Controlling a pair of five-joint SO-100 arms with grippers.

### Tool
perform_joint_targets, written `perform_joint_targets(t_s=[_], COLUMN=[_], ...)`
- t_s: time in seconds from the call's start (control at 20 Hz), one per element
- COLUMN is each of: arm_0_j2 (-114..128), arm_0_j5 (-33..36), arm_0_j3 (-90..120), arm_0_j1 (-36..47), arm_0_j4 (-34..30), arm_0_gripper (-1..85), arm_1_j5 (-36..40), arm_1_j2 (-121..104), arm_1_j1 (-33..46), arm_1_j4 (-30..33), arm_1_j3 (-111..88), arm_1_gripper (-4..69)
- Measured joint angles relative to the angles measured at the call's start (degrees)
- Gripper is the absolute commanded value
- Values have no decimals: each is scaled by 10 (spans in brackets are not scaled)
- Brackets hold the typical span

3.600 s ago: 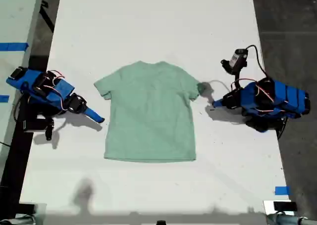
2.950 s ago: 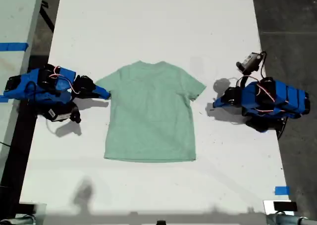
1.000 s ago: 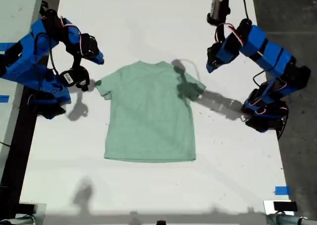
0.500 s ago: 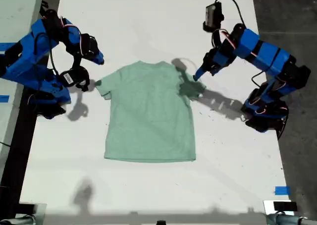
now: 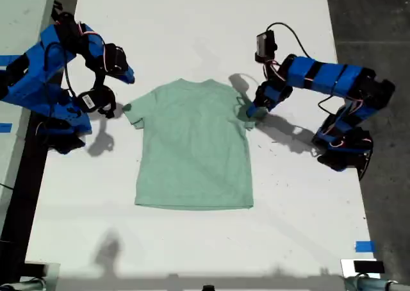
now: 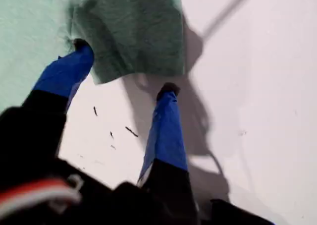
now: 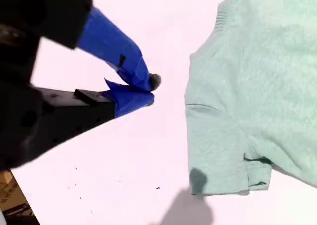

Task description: Fold tshirt

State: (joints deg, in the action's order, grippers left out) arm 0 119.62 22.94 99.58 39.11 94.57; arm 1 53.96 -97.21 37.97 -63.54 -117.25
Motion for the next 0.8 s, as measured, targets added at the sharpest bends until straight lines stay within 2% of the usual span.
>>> perform_joint_targets(t_s=[0.15,0.35,0.4,0.5,0.55,0.8], arm_0_j2=[0,-1,-1,-1,-1,-1], arm_0_j5=[0,0,0,0,0,0], arm_0_j3=[2,14,16,19,19,21], arm_0_j1=[0,0,0,0,0,0], arm_0_j4=[0,0,0,0,0,0], arm_0_gripper=[1,1,1,1,1,1], arm_1_j5=[0,7,10,14,13,28], arm_1_j2=[86,147,157,167,168,171], arm_1_j1=[0,2,4,4,4,9], arm_1_j4=[35,20,9,9,11,3], arm_1_j3=[4,65,79,95,99,101], arm_1_gripper=[282,248,195,8,-12,-10])
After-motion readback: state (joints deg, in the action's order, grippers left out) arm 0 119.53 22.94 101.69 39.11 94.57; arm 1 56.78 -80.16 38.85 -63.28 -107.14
